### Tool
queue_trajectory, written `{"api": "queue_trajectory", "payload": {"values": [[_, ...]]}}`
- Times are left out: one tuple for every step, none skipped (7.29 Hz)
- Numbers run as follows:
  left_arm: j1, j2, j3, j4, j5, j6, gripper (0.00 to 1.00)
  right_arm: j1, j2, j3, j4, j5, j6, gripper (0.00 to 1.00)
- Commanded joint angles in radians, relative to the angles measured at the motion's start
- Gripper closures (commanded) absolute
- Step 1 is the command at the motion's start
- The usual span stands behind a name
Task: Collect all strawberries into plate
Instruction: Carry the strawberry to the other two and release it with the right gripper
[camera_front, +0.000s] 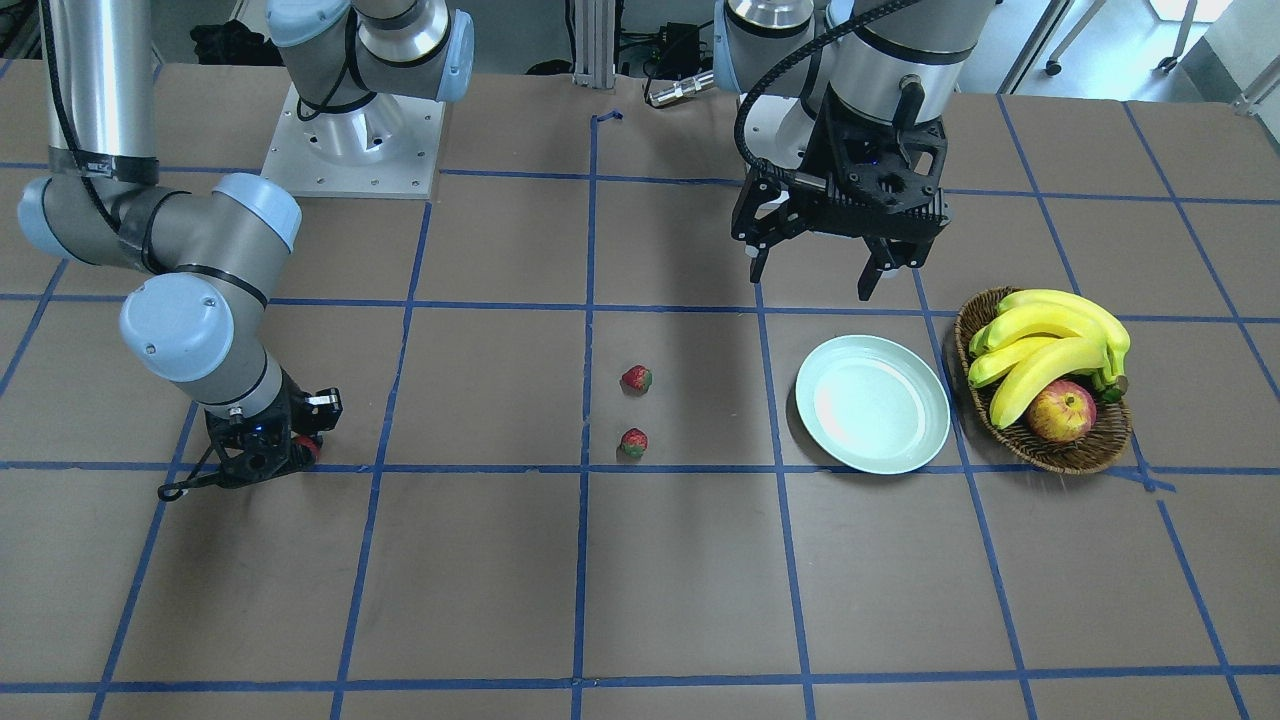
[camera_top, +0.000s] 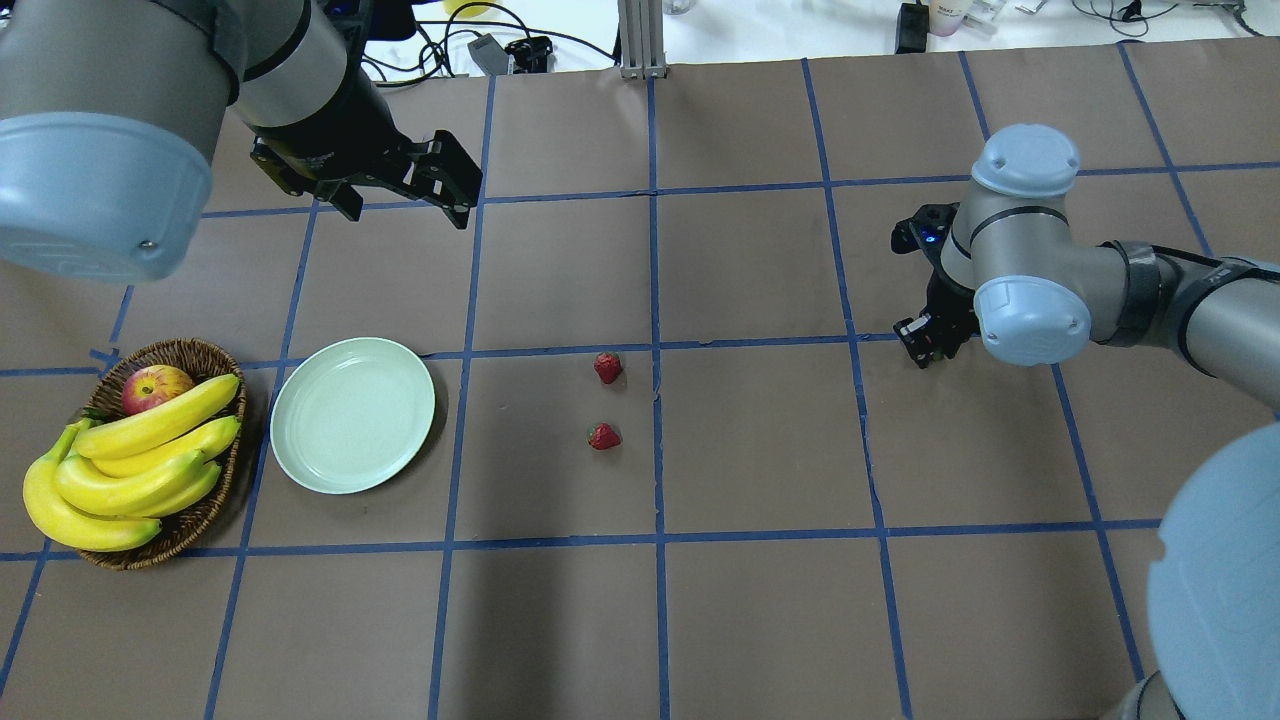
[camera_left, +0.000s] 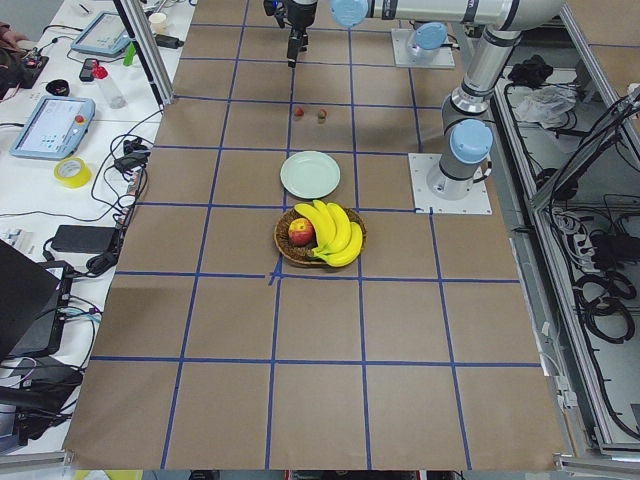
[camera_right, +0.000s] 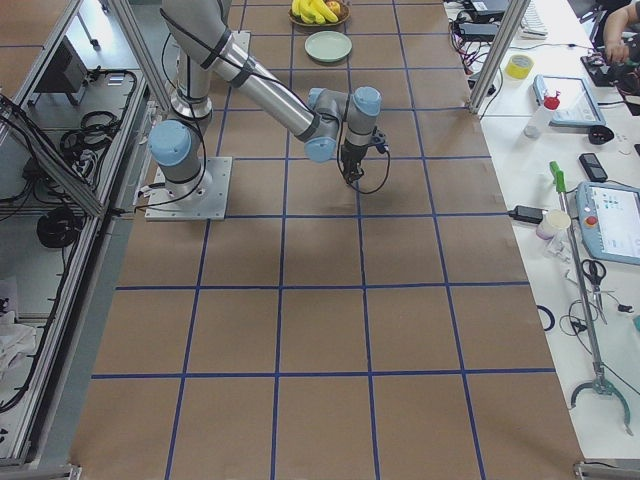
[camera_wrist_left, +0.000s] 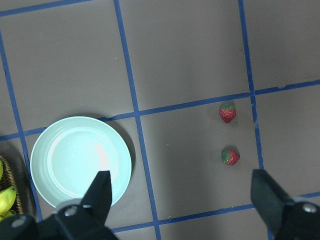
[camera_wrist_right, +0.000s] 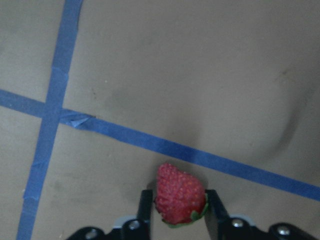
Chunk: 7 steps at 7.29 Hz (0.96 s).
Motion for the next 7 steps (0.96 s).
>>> {"api": "queue_trajectory", "payload": {"values": [[-0.001,-0.005,0.003,-0.001,-0.005,-0.005,0.0,0.005,-0.016,-0.007,0.015,0.009,0.082,0.79],[0.0,-0.003,0.002,-0.001,-0.003,-0.003,0.0,0.049,-0.025,-0.013,0.026,0.05,0.196,0.76],[-0.001,-0.001,0.001,-0.001,0.001,0.001,0.0,0.149,-0.039,-0.02,0.032,0.082,0.319,0.76],[0.0,-0.004,-0.003,-0.001,-0.003,0.001,0.0,0.251,-0.041,-0.03,0.032,0.105,0.507,0.76],[0.0,-0.008,-0.001,-0.001,-0.003,0.001,0.0,0.344,-0.039,-0.044,0.027,0.187,0.659,0.76],[0.002,-0.011,-0.003,-0.003,0.001,0.001,0.0,0.412,-0.029,-0.049,0.011,0.238,0.759,0.76],[0.002,-0.012,-0.003,-0.004,0.007,0.003,0.0,0.452,-0.025,-0.05,-0.008,0.295,0.808,0.76]]}}
